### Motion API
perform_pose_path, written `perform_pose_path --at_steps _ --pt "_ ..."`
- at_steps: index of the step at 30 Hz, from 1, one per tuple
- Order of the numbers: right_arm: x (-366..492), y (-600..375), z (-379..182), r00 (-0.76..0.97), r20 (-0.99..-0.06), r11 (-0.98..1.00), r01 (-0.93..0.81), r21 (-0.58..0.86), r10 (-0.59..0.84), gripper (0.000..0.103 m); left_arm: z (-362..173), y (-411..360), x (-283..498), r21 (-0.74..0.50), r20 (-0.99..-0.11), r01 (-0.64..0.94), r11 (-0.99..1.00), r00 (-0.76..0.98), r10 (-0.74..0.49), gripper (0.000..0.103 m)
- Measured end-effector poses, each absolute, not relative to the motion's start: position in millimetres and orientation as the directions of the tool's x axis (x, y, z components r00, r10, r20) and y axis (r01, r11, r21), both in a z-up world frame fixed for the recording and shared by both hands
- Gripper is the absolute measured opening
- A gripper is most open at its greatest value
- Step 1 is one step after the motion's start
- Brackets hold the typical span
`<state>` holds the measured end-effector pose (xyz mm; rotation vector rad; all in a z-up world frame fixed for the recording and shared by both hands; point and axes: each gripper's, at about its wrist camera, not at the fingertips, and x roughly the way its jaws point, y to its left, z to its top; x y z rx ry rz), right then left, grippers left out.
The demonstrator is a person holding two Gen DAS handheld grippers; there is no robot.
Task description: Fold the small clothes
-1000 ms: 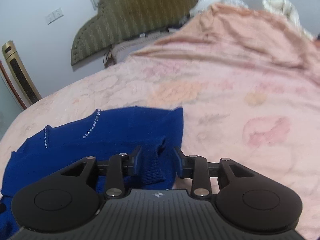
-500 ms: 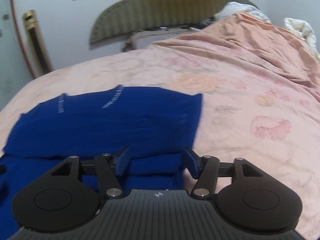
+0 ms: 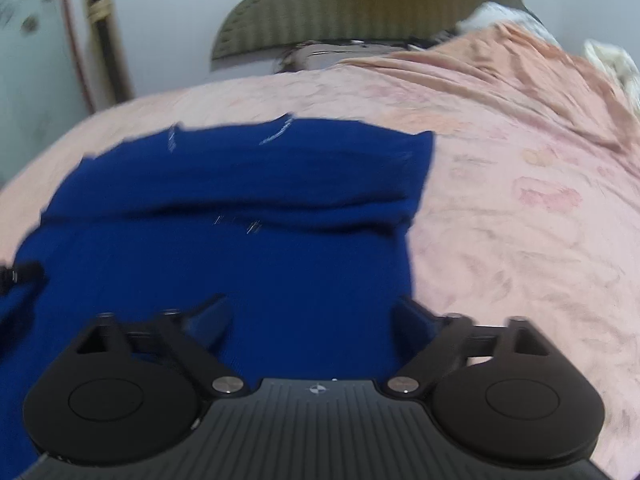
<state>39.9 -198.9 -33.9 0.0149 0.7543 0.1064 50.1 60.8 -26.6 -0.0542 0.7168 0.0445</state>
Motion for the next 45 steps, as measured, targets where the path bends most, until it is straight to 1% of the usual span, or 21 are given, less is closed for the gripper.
perform_pose_path --at_steps 1,3,6,14,26,32,37,45 --pt "39.0 -194.0 -37.7 0.723 -0.686 0.996 -0.084 0.031 0.082 0.103 -27.8 57.4 48.7 -0.034 -0.660 -0.048 0.998 0.751 0.014 0.079" --pt "34.5 -185.9 -43.1 0.750 -0.660 0.997 -0.069 -0.019 0.040 0.103 -29.2 51.0 46.7 -0.024 -0.665 -0.030 0.999 0.747 0.006 0.079" --pt "26.9 -186.0 -46.4 0.767 -0.640 0.999 -0.050 0.003 0.040 0.103 -28.9 46.2 45.8 -0.004 -0.668 -0.022 1.000 0.744 0.014 0.079" --pt "27.1 -186.8 -47.0 0.765 -0.642 0.999 -0.050 0.009 0.043 0.103 -27.2 46.0 44.6 -0.023 -0.682 -0.042 0.999 0.731 0.015 0.079" --pt "27.1 -186.3 -46.9 0.765 -0.642 0.999 -0.049 0.008 0.043 0.103 -20.2 34.2 36.6 0.013 -0.674 -0.019 1.000 0.738 0.023 0.079" --pt "26.9 -186.3 -46.9 0.765 -0.642 0.999 -0.049 0.009 0.043 0.103 -24.2 34.6 39.3 -0.009 -0.691 -0.026 1.000 0.723 0.013 0.079" --pt "27.0 -186.6 -46.9 0.765 -0.642 0.999 -0.049 0.009 0.043 0.103 -25.7 30.7 38.4 0.008 -0.693 -0.013 1.000 0.720 0.015 0.079" --pt "26.9 -186.6 -47.0 0.766 -0.642 0.999 -0.049 0.009 0.043 0.103 -24.0 34.2 37.5 -0.001 -0.689 -0.026 1.000 0.725 0.018 0.079"
